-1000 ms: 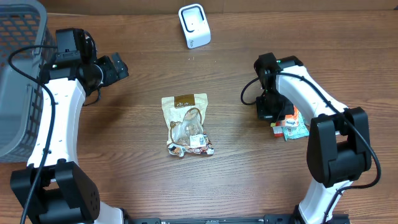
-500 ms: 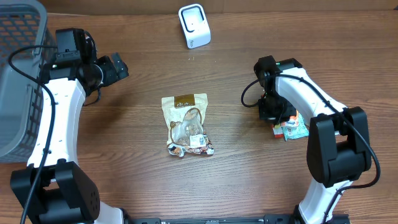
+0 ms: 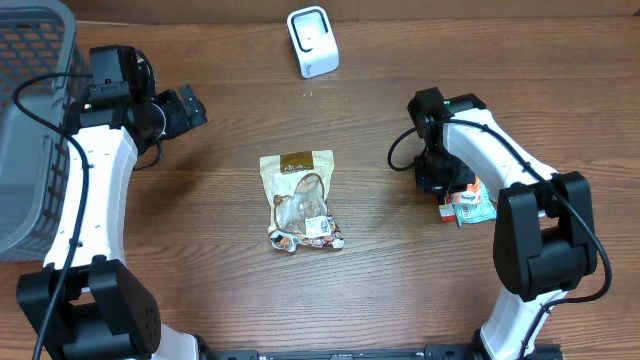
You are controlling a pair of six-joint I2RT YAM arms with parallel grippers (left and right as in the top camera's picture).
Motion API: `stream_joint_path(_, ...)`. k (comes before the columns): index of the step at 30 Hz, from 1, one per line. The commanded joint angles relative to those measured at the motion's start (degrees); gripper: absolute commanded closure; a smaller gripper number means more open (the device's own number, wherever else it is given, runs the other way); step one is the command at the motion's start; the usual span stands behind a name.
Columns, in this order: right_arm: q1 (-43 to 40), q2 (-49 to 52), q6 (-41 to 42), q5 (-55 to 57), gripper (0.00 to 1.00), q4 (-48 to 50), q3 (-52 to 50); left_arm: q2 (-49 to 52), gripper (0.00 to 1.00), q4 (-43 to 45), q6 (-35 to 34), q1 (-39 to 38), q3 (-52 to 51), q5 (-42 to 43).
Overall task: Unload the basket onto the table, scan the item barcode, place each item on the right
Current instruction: 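Open the right gripper and lift away from the yellow stick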
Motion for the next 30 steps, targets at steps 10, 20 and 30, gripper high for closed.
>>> stream_joint_path(10,0.2,0.4,0.3,4.0,0.72,-1.2,1.4,-0.7,0.0,0.1,-0.2,-0.2,-0.3,-0.4)
stream_joint_path(20,0.2,0.4,0.3,10.6,0.73,-0.8,1.3,-0.7,0.0,0.1,-0.2,-0.2,-0.3,-0.4)
stream_joint_path(30,0.4,0.1,0.2,7.7,0.76,-2.3,8.0,-0.7,0.0,0.1,-0.2,-0.2,-0.3,-0.4)
